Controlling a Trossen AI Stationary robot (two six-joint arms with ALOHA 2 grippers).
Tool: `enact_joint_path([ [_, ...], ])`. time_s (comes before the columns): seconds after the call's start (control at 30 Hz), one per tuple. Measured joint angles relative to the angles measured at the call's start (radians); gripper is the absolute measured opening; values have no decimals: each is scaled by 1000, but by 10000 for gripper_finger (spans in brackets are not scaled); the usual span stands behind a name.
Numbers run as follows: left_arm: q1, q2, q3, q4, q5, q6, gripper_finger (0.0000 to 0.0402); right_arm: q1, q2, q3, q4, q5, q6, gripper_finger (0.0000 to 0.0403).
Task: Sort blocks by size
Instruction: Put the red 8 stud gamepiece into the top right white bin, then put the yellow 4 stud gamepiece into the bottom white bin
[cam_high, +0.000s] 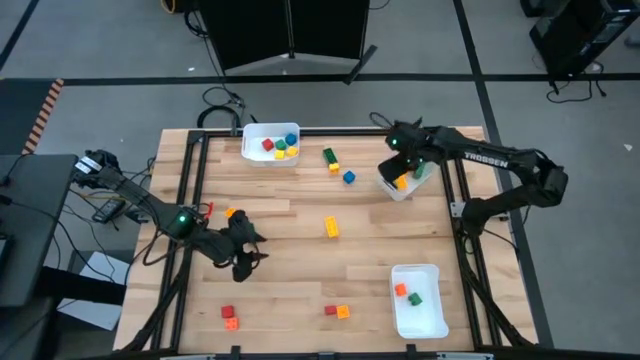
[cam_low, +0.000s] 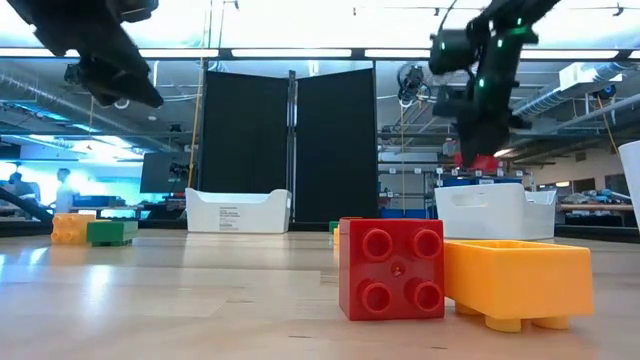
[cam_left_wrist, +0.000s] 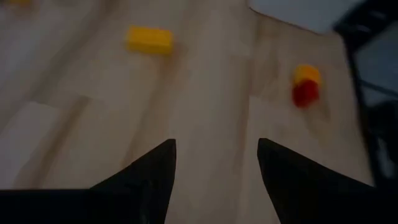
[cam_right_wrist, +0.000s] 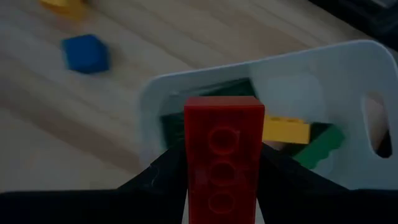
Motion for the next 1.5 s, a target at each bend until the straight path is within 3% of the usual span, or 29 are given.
enact_joint_path([
  [0.23,2,0,0,20,-133,2,234,-172,82,-36,39,-100,-76,157],
  [0.6,2,0,0,78,-136,3,234,-205,190,-36,44,-106,-110,183],
  [1.13,6,0,0,86,-147,3,237,-204,116,-36,52,-115,-138,227],
  [1.5,6,0,0,89,-154,3,291,-204,21,-35,33,-115,-120,295],
])
